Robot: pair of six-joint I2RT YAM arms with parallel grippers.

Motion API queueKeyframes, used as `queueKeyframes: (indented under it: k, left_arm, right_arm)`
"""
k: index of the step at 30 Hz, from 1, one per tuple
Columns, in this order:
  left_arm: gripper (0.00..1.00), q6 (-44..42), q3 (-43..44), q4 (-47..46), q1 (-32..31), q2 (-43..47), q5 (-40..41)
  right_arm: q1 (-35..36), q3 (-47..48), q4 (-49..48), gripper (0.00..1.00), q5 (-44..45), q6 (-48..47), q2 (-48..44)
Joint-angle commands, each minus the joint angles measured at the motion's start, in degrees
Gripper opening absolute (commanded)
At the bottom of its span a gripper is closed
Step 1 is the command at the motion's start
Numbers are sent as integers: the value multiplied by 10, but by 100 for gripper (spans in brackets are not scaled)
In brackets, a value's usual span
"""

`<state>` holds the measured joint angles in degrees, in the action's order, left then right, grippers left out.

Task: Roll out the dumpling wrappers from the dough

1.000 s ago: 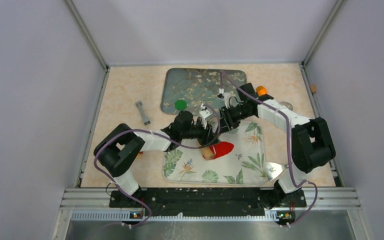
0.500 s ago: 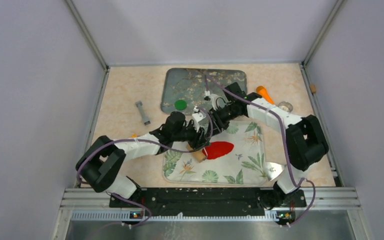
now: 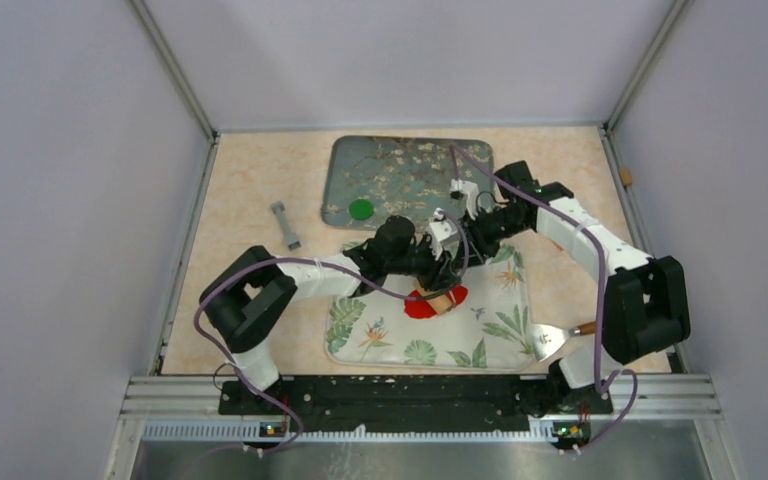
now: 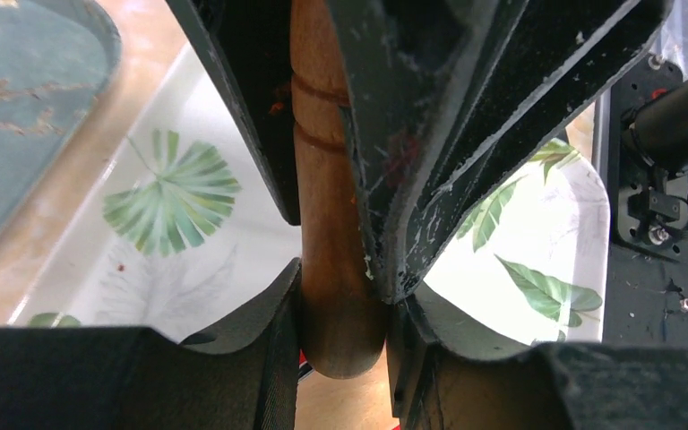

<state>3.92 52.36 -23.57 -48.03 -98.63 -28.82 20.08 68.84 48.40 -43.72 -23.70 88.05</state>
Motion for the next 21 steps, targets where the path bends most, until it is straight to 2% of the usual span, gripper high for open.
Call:
queueKeyframes:
  k: [1,6,11,21]
  left_arm:
    - [0,41,0,-28,7,-17,34]
    - [0,80,-62,-25,10,-12,30]
    - [0,115,-117,-25,14,15,22]
    - [0,115,-178,-15,34,65,30]
  right_arm:
    - [2,-58,-23,0,47,-59,-17]
    - [19,-114,-63,0,76,-68,7]
    - [47,-110,-70,0,77,-49,36]
    - [106,-102,-114,0,69,11,79]
